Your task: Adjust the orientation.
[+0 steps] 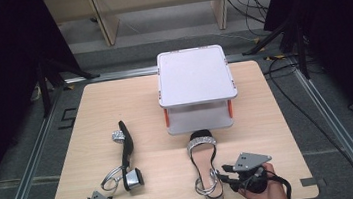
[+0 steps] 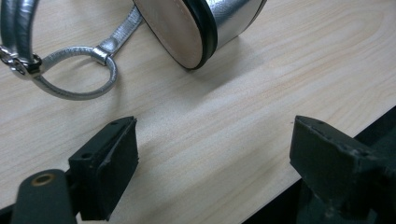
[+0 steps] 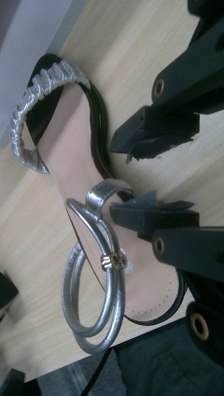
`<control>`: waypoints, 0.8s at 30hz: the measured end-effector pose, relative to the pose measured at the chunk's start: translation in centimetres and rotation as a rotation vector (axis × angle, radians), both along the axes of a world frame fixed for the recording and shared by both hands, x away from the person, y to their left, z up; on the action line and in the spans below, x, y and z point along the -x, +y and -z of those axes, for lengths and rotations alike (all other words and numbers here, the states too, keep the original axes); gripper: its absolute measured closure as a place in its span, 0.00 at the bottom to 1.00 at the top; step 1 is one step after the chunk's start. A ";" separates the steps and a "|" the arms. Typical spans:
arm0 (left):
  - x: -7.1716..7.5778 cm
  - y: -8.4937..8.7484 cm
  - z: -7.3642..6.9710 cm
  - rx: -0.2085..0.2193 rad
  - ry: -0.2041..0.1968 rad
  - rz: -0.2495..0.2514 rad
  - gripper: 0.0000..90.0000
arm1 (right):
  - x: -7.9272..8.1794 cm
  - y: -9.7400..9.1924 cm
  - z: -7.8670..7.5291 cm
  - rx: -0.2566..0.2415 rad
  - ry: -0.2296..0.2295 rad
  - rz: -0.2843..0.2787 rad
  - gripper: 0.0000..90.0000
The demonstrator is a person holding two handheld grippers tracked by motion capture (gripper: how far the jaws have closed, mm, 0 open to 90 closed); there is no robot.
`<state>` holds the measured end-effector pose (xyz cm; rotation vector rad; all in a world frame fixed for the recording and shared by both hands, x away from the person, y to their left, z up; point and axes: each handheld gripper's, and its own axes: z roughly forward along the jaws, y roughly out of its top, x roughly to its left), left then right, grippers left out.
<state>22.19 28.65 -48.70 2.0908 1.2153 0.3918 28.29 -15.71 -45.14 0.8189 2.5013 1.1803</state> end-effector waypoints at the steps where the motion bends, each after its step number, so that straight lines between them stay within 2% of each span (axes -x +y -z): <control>1: 0.0 0.0 0.0 -0.003 -0.003 -0.004 0.17 | 0.0 0.3 0.1 0.009 0.014 0.000 0.75; 3: 0.0 0.0 0.1 -0.003 0.000 0.000 0.17 | 0.0 0.5 0.2 0.023 0.005 -0.004 0.81; 6: 0.0 0.0 0.0 0.005 0.003 0.002 0.17 | -0.3 0.6 0.2 0.048 -0.021 -0.040 0.92; 10: 0.0 0.0 0.0 0.002 -0.005 -0.006 0.17 | -0.4 0.2 -0.1 0.077 -0.024 -0.064 0.94; 12: 0.1 0.0 0.0 0.015 0.000 -0.002 0.17 | -0.5 -0.1 -0.2 0.087 -0.028 -0.065 0.95; 14: 0.0 0.0 0.1 0.003 -0.003 -0.004 0.17 | -0.8 -0.6 -0.3 0.081 -0.015 -0.067 0.96; 17: 0.0 0.0 0.0 0.004 -0.006 -0.005 0.17 | -1.0 -1.4 -0.5 0.081 0.003 -0.059 0.98; 22: 0.0 0.0 0.0 0.002 -0.006 -0.004 0.17 | -1.7 -2.6 -0.6 0.081 0.003 -0.035 0.98; 24: 0.1 -0.1 0.0 0.020 0.002 0.001 0.17 | -2.1 -3.2 -0.7 0.080 0.004 -0.014 0.98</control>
